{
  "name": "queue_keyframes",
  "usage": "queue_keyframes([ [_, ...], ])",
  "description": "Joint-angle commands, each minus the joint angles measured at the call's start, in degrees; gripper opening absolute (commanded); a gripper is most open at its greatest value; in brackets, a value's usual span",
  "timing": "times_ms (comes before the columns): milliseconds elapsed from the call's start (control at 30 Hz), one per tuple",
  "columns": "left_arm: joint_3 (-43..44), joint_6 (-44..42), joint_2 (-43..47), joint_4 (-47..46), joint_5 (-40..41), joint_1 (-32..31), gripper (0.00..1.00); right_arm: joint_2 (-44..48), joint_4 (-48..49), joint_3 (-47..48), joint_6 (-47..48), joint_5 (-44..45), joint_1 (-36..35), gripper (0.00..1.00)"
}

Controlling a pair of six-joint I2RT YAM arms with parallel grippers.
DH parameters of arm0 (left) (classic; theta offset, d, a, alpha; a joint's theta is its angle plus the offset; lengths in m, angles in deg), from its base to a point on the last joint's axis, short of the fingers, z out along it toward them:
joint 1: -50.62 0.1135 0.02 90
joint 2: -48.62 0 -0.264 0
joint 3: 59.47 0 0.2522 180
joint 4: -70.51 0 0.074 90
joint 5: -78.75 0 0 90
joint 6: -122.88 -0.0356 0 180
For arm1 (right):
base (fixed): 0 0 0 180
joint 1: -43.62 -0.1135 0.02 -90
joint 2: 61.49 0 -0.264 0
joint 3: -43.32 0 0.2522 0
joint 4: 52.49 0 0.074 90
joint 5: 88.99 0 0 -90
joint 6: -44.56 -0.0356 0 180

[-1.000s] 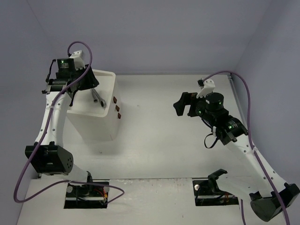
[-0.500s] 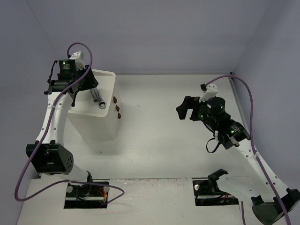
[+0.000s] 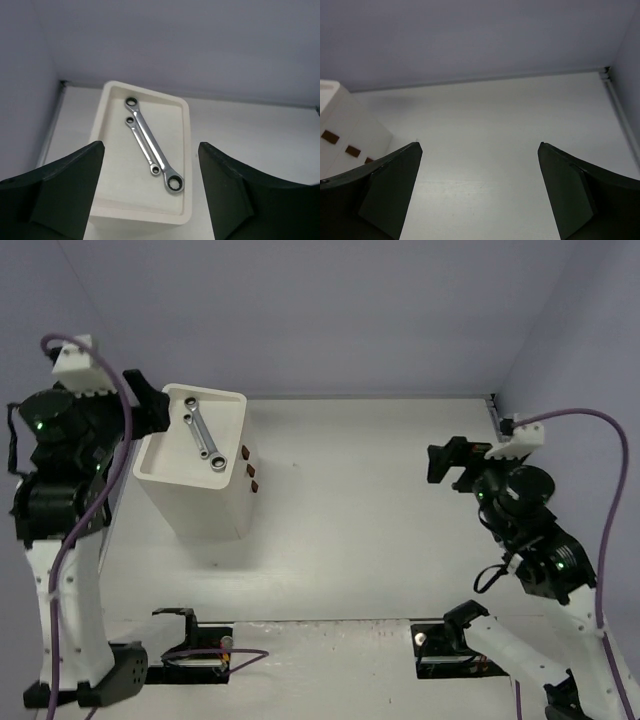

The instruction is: Sort the tools into containers

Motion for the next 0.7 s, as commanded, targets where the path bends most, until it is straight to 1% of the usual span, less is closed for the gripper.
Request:
queue_keyframes([
  [0,-9.0,-2.5,13.0,1.3,12.9,0.2,0.74,5.7,1.2,4.5,4.2,11.6,0.2,1.00],
  [133,-18.7,-3.7,22.5,3.6,20.6,0.2,0.79,11.4,0.9,3.0,9.2,16.7,0.2,1.00],
  [233,-24.2,-3.2,28.6,4.5,22.8,0.2,0.80,13.5,-0.3,1.8,11.1,18.5,0.2,1.00],
  [400,-28.0,-2.2,33.3,8.5,23.2,0.2,0.81,18.0,-1.2,-1.1,14.5,16.3,-0.2,1.00],
  [500,-29.4,-0.3,34.5,11.6,22.4,0.2,0.81,19.8,-1.5,-2.5,14.5,16.4,-1.1,1.00],
  [667,-32.1,1.0,37.4,13.2,21.5,0.2,0.81,21.6,-2.1,-3.6,14.1,14.7,-2.8,1.00],
])
